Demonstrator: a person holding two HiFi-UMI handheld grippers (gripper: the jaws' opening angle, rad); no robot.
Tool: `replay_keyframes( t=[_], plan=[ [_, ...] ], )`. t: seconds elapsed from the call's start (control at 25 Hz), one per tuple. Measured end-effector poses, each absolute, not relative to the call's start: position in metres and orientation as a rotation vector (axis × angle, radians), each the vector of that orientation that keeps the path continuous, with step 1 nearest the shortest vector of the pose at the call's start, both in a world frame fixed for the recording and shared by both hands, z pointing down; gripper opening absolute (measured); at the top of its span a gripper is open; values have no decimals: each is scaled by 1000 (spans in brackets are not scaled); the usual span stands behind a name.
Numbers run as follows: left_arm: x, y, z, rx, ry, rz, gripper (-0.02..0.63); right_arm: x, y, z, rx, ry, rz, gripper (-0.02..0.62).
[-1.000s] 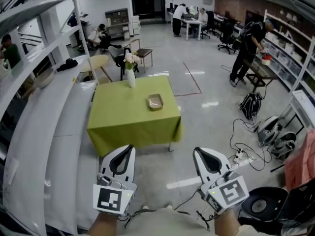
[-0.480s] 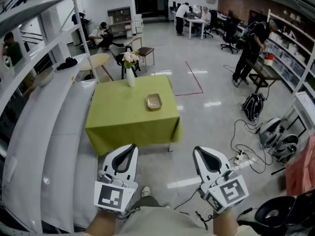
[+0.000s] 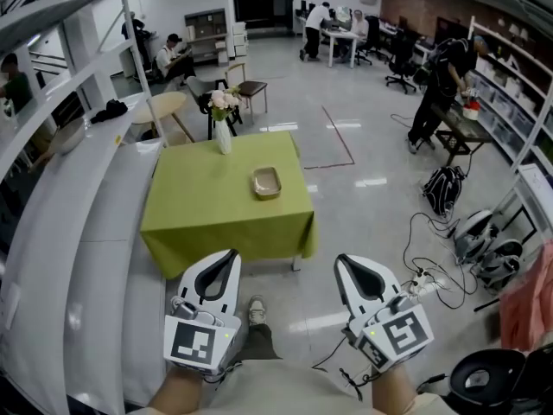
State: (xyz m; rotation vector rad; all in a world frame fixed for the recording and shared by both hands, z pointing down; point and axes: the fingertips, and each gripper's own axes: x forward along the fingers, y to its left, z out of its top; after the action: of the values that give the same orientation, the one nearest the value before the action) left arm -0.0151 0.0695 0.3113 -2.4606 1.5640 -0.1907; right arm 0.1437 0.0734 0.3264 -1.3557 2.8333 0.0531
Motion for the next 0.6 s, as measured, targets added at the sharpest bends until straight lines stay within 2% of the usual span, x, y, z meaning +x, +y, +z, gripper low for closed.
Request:
replay_keyframes(
  t=[0.6],
  plan=[
    [-62, -92, 325, -2516, 1569, -234, 6, 90, -84, 334, -1373, 2891, 4, 6]
  ],
)
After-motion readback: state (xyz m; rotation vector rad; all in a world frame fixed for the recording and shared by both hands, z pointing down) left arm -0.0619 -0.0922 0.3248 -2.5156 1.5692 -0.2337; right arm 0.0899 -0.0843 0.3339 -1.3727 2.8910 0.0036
